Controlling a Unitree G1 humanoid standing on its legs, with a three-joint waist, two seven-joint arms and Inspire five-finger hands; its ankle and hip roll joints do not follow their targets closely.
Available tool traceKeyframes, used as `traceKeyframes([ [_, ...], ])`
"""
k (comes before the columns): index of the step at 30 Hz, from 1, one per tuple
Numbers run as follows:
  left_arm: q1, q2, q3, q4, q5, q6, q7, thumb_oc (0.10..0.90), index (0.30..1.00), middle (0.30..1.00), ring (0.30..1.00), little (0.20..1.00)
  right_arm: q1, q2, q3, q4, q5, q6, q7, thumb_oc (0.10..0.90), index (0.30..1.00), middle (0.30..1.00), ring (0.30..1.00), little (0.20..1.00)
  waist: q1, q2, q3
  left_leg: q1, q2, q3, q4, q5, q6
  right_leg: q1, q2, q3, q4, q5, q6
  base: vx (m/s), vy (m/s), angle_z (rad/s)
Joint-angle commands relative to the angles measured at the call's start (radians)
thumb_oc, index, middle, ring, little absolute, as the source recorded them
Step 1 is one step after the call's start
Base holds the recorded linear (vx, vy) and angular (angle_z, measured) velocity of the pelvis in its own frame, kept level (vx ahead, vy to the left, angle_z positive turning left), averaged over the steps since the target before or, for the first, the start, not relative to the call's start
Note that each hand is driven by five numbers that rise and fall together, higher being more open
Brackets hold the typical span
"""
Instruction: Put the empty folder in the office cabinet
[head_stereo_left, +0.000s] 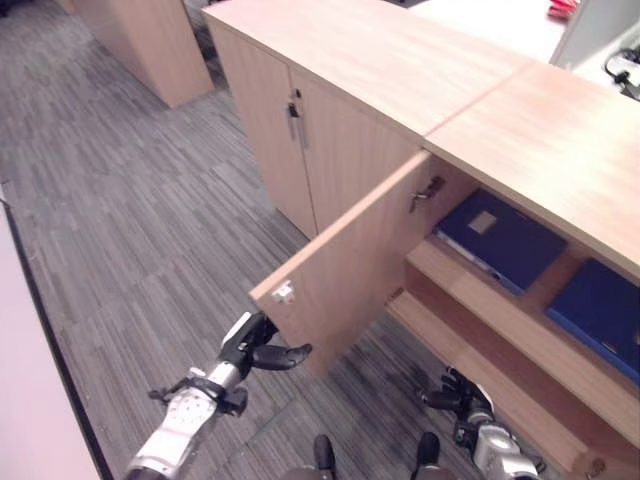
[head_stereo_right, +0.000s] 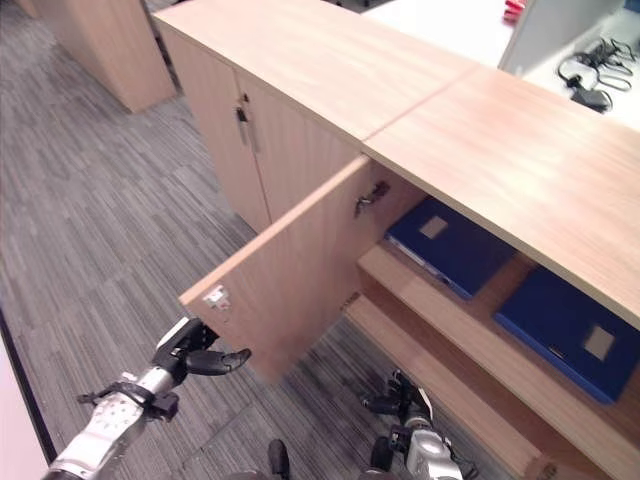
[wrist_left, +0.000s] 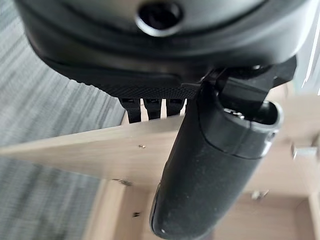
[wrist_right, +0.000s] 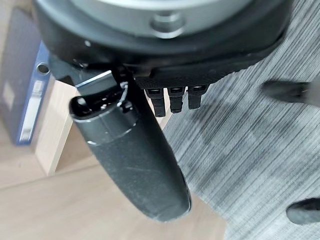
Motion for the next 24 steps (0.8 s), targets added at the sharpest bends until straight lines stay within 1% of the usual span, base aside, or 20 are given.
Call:
traceKeyframes([
  [1, 0.040, -0.031, 0.012, -0.149, 0.034, -0.066, -0.114, 0.800, 0.900, 0.900, 0.900, 0.900, -0.041, -0.043, 0.004, -0.016, 0.005, -0.056, -0.003, 0.800, 0.900, 0.900, 0.900, 0.900, 0.012, -0.007, -0.069, -0.048, -0.020, -0.028, -0.007, -0.057, -0.052, 0.221, 0.045, 0.012, -0.236, -0.022, 0.063, -0.16, -0.339, -1.68],
  [2, 0.043, -0.031, 0.013, -0.150, 0.034, -0.066, -0.114, 0.800, 0.900, 0.900, 0.900, 0.900, -0.040, -0.043, 0.005, -0.016, 0.005, -0.056, -0.003, 0.800, 0.900, 0.900, 0.900, 0.900, 0.012, -0.006, -0.070, -0.046, -0.018, -0.027, -0.007, -0.056, -0.054, 0.224, 0.048, 0.013, -0.243, -0.019, 0.062, -0.09, -0.332, -1.24],
  [5, 0.066, -0.072, 0.013, -0.126, 0.026, -0.060, -0.117, 0.800, 0.900, 0.900, 0.900, 0.900, -0.024, -0.043, -0.008, -0.002, 0.019, -0.054, -0.005, 0.800, 0.900, 0.900, 0.900, 0.900, -0.018, 0.024, -0.070, -0.040, 0.013, -0.012, -0.008, -0.020, -0.082, 0.250, 0.089, 0.045, -0.315, -0.028, 0.050, -0.03, -0.209, -0.40],
  [6, 0.065, -0.073, 0.012, -0.125, 0.026, -0.060, -0.117, 0.800, 0.900, 0.900, 0.900, 0.900, -0.024, -0.044, -0.007, -0.002, 0.019, -0.054, -0.005, 0.800, 0.900, 0.900, 0.900, 0.900, -0.018, 0.026, -0.069, -0.039, 0.015, -0.012, -0.008, -0.019, -0.084, 0.252, 0.093, 0.045, -0.318, -0.027, 0.048, -0.09, -0.262, -0.65],
  [7, 0.066, -0.105, 0.005, -0.112, 0.028, -0.058, -0.107, 0.800, 0.900, 0.900, 0.900, 0.900, -0.020, -0.044, -0.020, -0.011, 0.058, -0.058, -0.011, 0.800, 0.900, 0.900, 0.900, 0.900, -0.052, 0.058, -0.060, -0.036, 0.046, -0.002, -0.009, 0.010, -0.108, 0.249, 0.119, 0.081, -0.332, -0.053, 0.033, -0.10, -0.235, -0.65],
  [8, 0.064, -0.124, 0.003, -0.104, 0.023, -0.053, -0.100, 0.800, 0.900, 0.900, 0.900, 0.900, -0.022, -0.049, -0.021, -0.018, 0.073, -0.063, -0.014, 0.800, 0.900, 0.900, 0.900, 0.900, -0.068, 0.075, -0.052, -0.033, 0.061, 0.008, -0.010, 0.024, -0.120, 0.241, 0.130, 0.099, -0.333, -0.063, 0.028, -0.13, -0.259, -0.77],
  [10, 0.058, -0.159, -0.001, -0.097, 0.012, -0.046, -0.088, 0.800, 0.900, 0.900, 0.900, 0.900, -0.026, -0.056, -0.021, -0.013, 0.084, -0.062, -0.019, 0.800, 0.900, 0.900, 0.900, 0.900, -0.090, 0.098, -0.045, -0.028, 0.083, 0.020, -0.008, 0.043, -0.136, 0.231, 0.149, 0.125, -0.333, -0.085, 0.017, -0.06, -0.161, -0.60],
  [11, 0.055, -0.175, -0.005, -0.093, 0.013, -0.045, -0.081, 0.800, 0.900, 0.900, 0.900, 0.900, -0.030, -0.064, -0.021, -0.010, 0.080, -0.062, -0.022, 0.800, 0.900, 0.900, 0.900, 0.900, -0.105, 0.107, -0.040, -0.023, 0.096, 0.028, -0.008, 0.057, -0.145, 0.230, 0.160, 0.142, -0.333, -0.095, 0.012, -0.02, -0.256, -0.57],
  [12, 0.045, -0.200, -0.014, -0.081, 0.013, -0.042, -0.079, 0.800, 0.900, 0.900, 0.900, 0.900, -0.030, -0.078, -0.019, -0.005, 0.072, -0.059, -0.026, 0.800, 0.900, 0.900, 0.900, 0.900, -0.127, 0.121, -0.036, -0.013, 0.120, 0.048, -0.007, 0.074, -0.160, 0.226, 0.180, 0.170, -0.333, -0.109, 0.003, -0.01, -0.196, -0.48],
  [13, 0.044, -0.202, -0.014, -0.080, 0.013, -0.043, -0.079, 0.800, 0.900, 0.900, 0.900, 0.900, -0.030, -0.079, -0.019, -0.006, 0.073, -0.059, -0.026, 0.800, 0.900, 0.900, 0.900, 0.900, -0.126, 0.123, -0.035, -0.011, 0.121, 0.050, -0.007, 0.075, -0.161, 0.226, 0.181, 0.172, -0.333, -0.109, 0.001, 0.00, -0.192, -0.58],
  [14, 0.042, -0.214, -0.013, -0.079, 0.007, -0.040, -0.078, 0.800, 0.900, 0.900, 0.900, 0.900, -0.029, -0.086, -0.019, -0.005, 0.069, -0.056, -0.029, 0.800, 0.900, 0.900, 0.900, 0.900, -0.136, 0.127, -0.033, -0.002, 0.131, 0.058, -0.005, 0.081, -0.166, 0.225, 0.191, 0.189, -0.333, -0.116, -0.003, 0.00, -0.065, -0.66],
  [15, 0.042, -0.214, -0.013, -0.079, 0.007, -0.040, -0.078, 0.800, 0.900, 0.900, 0.900, 0.900, -0.030, -0.086, -0.019, -0.005, 0.069, -0.056, -0.029, 0.800, 0.900, 0.900, 0.900, 0.900, -0.136, 0.128, -0.033, -0.002, 0.131, 0.059, -0.005, 0.081, -0.167, 0.225, 0.192, 0.189, -0.333, -0.116, -0.003, 0.01, -0.124, -0.63],
  [16, 0.038, -0.223, -0.015, -0.076, 0.000, -0.039, -0.073, 0.800, 0.900, 0.900, 0.900, 0.900, -0.032, -0.093, -0.017, -0.007, 0.063, -0.054, -0.031, 0.800, 0.900, 0.900, 0.900, 0.900, -0.145, 0.129, -0.028, 0.005, 0.135, 0.054, -0.001, 0.083, -0.170, 0.224, 0.198, 0.207, -0.333, -0.119, -0.008, 0.02, -0.180, -0.63],
  [17, 0.024, -0.234, -0.019, -0.074, -0.008, -0.040, -0.063, 0.800, 0.900, 0.900, 0.900, 0.900, -0.037, -0.106, -0.012, -0.008, 0.054, -0.050, -0.035, 0.800, 0.900, 0.900, 0.900, 0.900, -0.150, 0.123, -0.019, -0.008, 0.133, -0.010, 0.033, 0.073, -0.167, 0.220, 0.205, 0.241, -0.333, -0.131, -0.017, 0.04, -0.232, -0.49],
  [18, 0.020, -0.240, -0.021, -0.075, -0.016, -0.041, -0.055, 0.800, 0.900, 0.900, 0.900, 0.900, -0.039, -0.110, -0.004, -0.002, 0.047, -0.046, -0.039, 0.800, 0.900, 0.900, 0.900, 0.900, -0.144, 0.115, -0.014, -0.018, 0.117, -0.081, 0.047, 0.058, -0.157, 0.216, 0.206, 0.263, -0.333, -0.131, -0.025, -0.02, -0.288, -0.86],
  [19, 0.019, -0.243, -0.015, -0.093, -0.034, -0.043, -0.035, 0.800, 0.900, 0.900, 0.900, 0.900, -0.043, -0.117, 0.010, -0.003, 0.039, -0.043, -0.042, 0.800, 0.900, 0.900, 0.900, 0.900, -0.126, 0.096, -0.002, -0.059, 0.064, -0.247, 0.101, 0.016, -0.117, 0.193, 0.212, 0.321, -0.333, -0.104, -0.040, -0.04, -0.170, -0.95],
  [20, 0.019, -0.243, -0.015, -0.093, -0.034, -0.043, -0.034, 0.800, 0.900, 0.900, 0.900, 0.900, -0.044, -0.117, 0.010, -0.003, 0.039, -0.043, -0.042, 0.800, 0.900, 0.900, 0.900, 0.900, -0.126, 0.096, -0.004, -0.065, 0.064, -0.248, 0.104, 0.016, -0.116, 0.189, 0.212, 0.321, -0.333, -0.102, -0.040, -0.03, -0.161, -1.22],
  [22, 0.013, -0.257, -0.012, -0.088, -0.042, -0.051, -0.019, 0.800, 0.900, 0.900, 0.900, 0.900, -0.043, -0.109, 0.027, -0.003, 0.035, -0.042, -0.038, 0.800, 0.900, 0.900, 0.900, 0.900, -0.108, 0.075, 0.003, -0.076, -0.017, -0.423, 0.123, -0.051, -0.091, 0.182, 0.223, 0.399, -0.333, -0.097, -0.046, 0.06, -0.079, -1.51],
  [23, 0.004, -0.261, -0.009, -0.085, -0.045, -0.055, -0.011, 0.800, 0.900, 0.900, 0.900, 0.900, -0.041, -0.106, 0.033, -0.007, 0.032, -0.041, -0.039, 0.800, 0.900, 0.900, 0.900, 0.900, -0.104, 0.070, 0.000, -0.087, -0.047, -0.481, 0.124, -0.063, -0.087, 0.179, 0.228, 0.426, -0.333, -0.092, -0.048, 0.10, -0.034, -1.58],
  [24, -0.009, -0.264, -0.003, -0.083, -0.044, -0.060, -0.002, 0.800, 0.900, 0.900, 0.900, 0.900, -0.036, -0.102, 0.038, -0.008, 0.029, -0.040, -0.038, 0.800, 0.900, 0.900, 0.900, 0.900, -0.103, 0.067, -0.004, -0.096, -0.072, -0.521, 0.116, -0.066, -0.085, 0.179, 0.235, 0.451, -0.333, -0.090, -0.050, 0.07, 0.000, -1.18],
])
